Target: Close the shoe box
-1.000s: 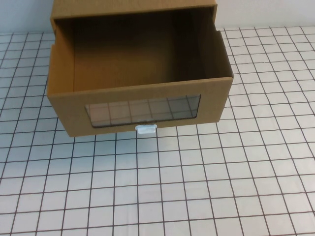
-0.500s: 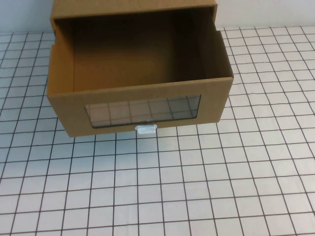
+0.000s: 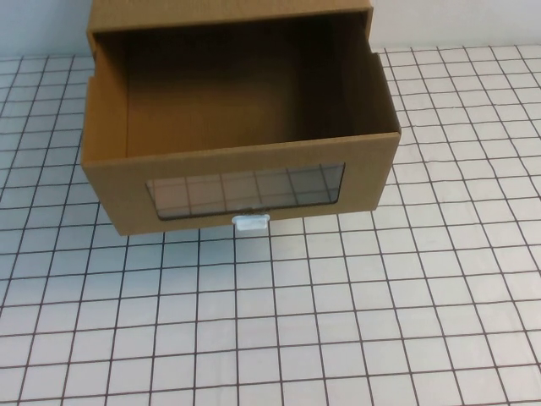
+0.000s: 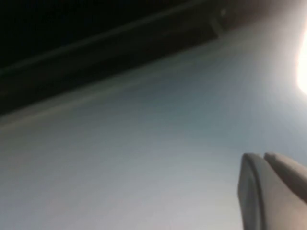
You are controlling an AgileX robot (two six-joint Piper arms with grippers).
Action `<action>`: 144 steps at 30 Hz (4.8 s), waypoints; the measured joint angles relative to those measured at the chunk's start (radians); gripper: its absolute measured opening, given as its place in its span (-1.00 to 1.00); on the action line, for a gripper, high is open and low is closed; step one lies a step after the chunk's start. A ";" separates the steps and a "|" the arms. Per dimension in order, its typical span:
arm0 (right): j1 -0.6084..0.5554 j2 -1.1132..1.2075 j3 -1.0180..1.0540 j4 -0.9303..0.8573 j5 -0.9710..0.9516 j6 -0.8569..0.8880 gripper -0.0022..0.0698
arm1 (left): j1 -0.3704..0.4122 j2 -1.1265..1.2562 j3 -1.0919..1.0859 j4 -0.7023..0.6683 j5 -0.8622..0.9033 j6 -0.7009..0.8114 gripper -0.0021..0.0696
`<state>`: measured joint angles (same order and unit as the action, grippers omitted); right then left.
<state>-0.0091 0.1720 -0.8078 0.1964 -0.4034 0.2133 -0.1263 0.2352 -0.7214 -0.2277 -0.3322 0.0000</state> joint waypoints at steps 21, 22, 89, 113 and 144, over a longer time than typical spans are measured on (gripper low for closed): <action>0.000 0.242 -0.039 -0.012 0.517 -0.152 -0.98 | -0.066 0.746 -0.247 0.040 0.431 0.066 -0.95; 0.000 0.245 -0.039 -0.012 0.536 -0.154 -0.98 | -0.069 0.780 -0.269 0.042 0.447 0.074 -0.95; 0.658 1.882 -0.974 0.731 1.016 -1.074 -0.98 | -0.071 1.621 -1.157 -0.469 1.154 0.704 -0.95; 0.630 1.864 -1.041 0.693 0.999 -1.116 -0.98 | -0.071 1.622 -1.157 -0.478 1.154 0.704 -0.95; 0.631 1.846 -1.043 0.603 0.826 -1.139 -0.98 | -0.071 1.622 -1.157 -0.478 1.147 0.704 -0.95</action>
<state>0.6224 2.0176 -1.8508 0.7990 0.4226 -0.9257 -0.1969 1.8575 -1.8783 -0.7061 0.8144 0.7045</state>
